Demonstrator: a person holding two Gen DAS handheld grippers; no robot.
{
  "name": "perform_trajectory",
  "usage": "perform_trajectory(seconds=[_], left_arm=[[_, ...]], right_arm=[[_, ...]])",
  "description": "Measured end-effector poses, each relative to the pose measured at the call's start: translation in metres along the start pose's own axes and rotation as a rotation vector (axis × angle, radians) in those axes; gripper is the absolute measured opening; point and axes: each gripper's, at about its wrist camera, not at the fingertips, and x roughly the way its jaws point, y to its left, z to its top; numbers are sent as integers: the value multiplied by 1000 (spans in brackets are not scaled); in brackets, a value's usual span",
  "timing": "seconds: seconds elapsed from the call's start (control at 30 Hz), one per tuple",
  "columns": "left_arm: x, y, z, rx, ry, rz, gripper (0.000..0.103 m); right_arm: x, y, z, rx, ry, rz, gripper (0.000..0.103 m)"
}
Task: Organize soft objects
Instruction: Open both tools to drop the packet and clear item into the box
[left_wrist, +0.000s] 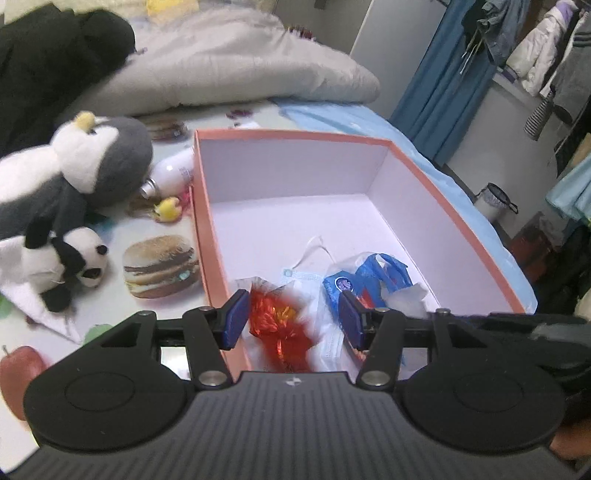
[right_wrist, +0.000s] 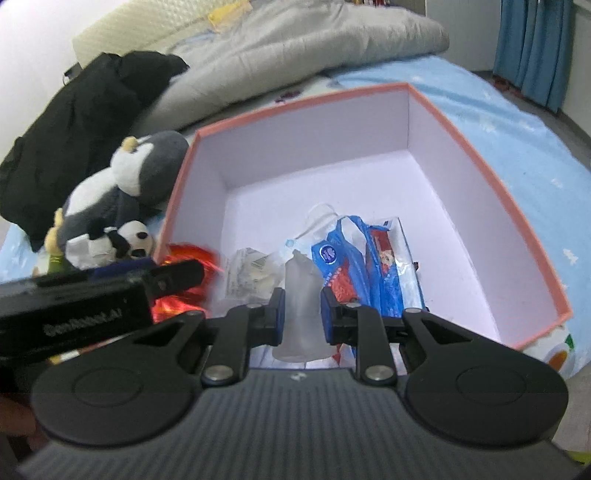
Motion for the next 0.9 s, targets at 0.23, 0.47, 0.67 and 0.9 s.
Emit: perform_trajectory(seconds=[0.23,0.47,0.67,0.9], left_arm=[[19,2,6,-9,28,-14,60],[6,-3,3,-5,10,-9,60],[-32,-1,-3,-3,-42,4,60],[-92,10,-24,-23,-113,34,60]], right_arm=[[20,-10,6,37,36,-1,33],[9,-13,4,47,22,5,34],[-19,-1,-2,34,-24,26,34],[-54,25,-18,-5,-73,53,34]])
